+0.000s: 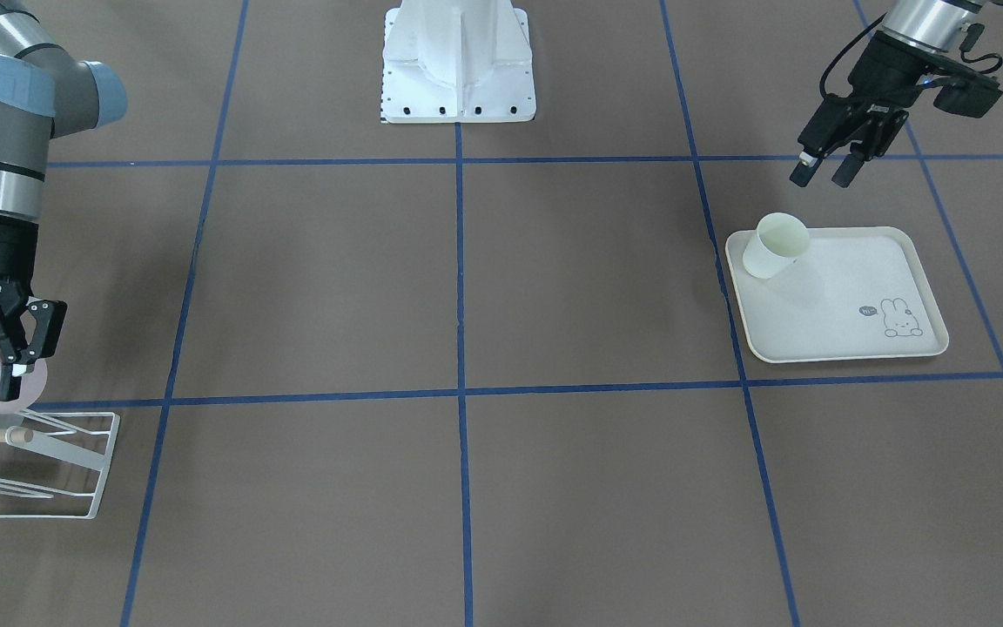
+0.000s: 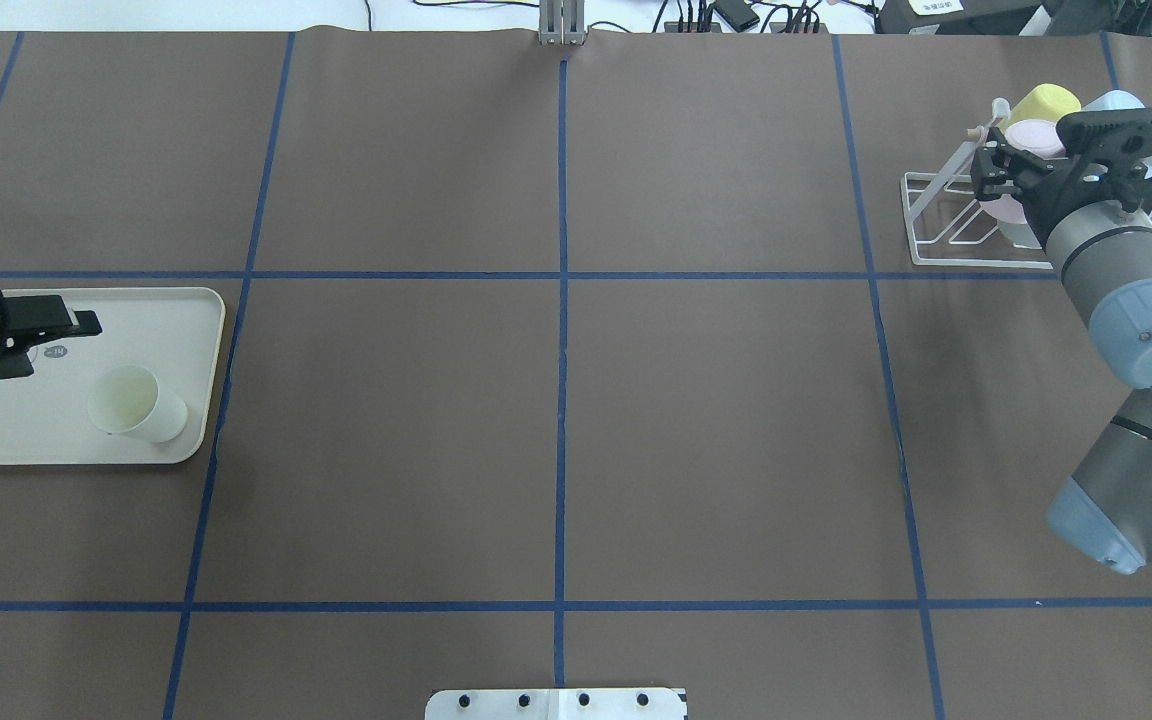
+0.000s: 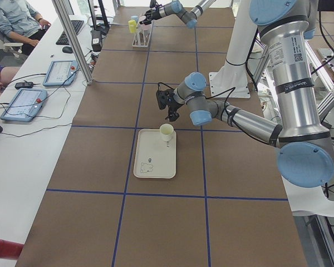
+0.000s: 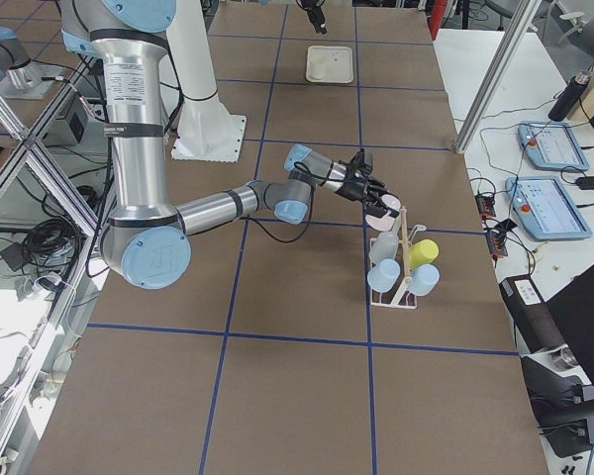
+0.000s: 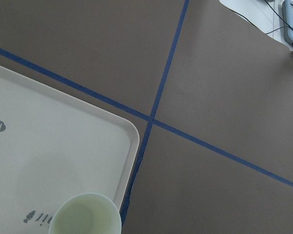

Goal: Transfer IKEA cup to right arm and place on rack

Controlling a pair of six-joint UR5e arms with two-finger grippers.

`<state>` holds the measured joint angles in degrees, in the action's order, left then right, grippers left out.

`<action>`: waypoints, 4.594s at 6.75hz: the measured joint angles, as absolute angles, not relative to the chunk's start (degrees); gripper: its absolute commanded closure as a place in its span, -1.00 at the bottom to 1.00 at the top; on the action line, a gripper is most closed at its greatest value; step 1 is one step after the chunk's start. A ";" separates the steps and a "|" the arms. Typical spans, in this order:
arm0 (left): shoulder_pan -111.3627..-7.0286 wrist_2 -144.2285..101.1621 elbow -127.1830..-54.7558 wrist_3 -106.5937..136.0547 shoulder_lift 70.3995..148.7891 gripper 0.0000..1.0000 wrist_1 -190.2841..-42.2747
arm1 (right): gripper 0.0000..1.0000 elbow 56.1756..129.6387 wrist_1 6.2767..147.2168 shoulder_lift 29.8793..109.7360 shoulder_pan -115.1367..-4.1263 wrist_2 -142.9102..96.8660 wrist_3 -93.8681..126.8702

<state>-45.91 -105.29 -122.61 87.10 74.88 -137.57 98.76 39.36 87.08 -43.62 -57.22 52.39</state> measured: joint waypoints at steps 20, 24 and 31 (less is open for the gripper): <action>-46.13 -105.67 -122.63 85.65 74.29 -1.00 -137.48 | -1.00 96.95 39.47 84.57 -45.39 -60.84 51.35; -46.45 -112.66 -120.47 68.95 67.93 -1.00 -136.94 | -1.00 109.89 49.53 85.13 -53.29 -82.98 51.10; -50.03 -124.60 -114.42 57.54 69.72 -1.00 -134.38 | -1.00 113.60 53.24 78.52 -58.44 -109.88 65.94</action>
<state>-50.03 -124.60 -114.42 57.54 69.72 -134.38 113.60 53.24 78.52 -58.44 -109.88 65.94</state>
